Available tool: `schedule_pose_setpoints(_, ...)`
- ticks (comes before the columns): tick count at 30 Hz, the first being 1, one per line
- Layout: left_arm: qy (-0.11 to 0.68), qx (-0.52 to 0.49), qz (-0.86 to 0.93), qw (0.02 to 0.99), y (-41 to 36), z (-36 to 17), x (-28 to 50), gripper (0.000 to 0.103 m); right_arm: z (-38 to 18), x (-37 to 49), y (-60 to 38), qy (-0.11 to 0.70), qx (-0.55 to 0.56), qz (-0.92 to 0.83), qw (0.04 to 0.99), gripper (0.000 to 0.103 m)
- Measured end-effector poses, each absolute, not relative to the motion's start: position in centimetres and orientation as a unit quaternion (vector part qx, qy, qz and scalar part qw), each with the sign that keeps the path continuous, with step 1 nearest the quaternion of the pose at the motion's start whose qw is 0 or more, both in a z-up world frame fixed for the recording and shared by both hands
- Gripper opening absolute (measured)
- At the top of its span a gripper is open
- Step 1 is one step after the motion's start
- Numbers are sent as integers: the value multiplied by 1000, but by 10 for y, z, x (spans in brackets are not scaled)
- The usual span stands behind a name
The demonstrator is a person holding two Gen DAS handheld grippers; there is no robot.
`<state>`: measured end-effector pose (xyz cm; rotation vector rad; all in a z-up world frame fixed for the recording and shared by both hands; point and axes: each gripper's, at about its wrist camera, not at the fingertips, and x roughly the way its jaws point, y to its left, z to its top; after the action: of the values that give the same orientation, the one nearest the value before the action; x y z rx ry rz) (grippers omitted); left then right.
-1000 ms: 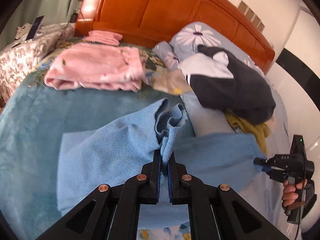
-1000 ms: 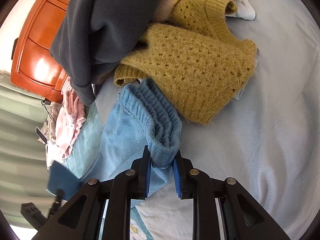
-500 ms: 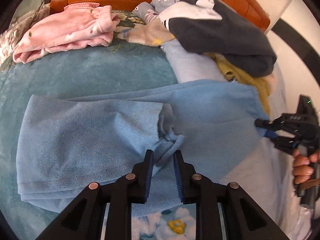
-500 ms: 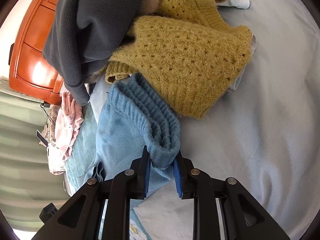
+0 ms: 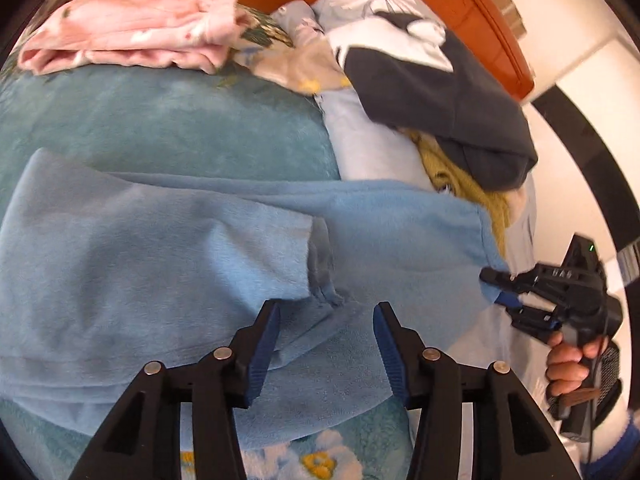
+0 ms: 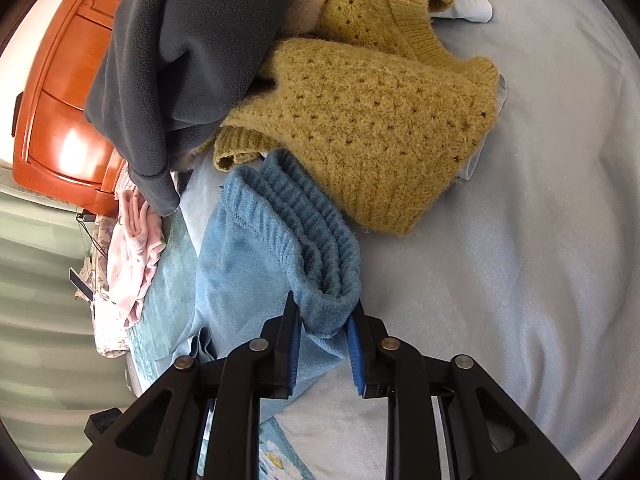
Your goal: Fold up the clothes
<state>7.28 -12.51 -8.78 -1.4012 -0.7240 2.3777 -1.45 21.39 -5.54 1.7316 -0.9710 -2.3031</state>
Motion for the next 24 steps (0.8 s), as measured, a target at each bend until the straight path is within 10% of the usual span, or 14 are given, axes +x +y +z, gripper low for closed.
schedule_pose_setpoints(24, -478, -337, 794, -165, -342, -82, 194, 60, 79, 17, -29, -86, 458, -847, 256, 19)
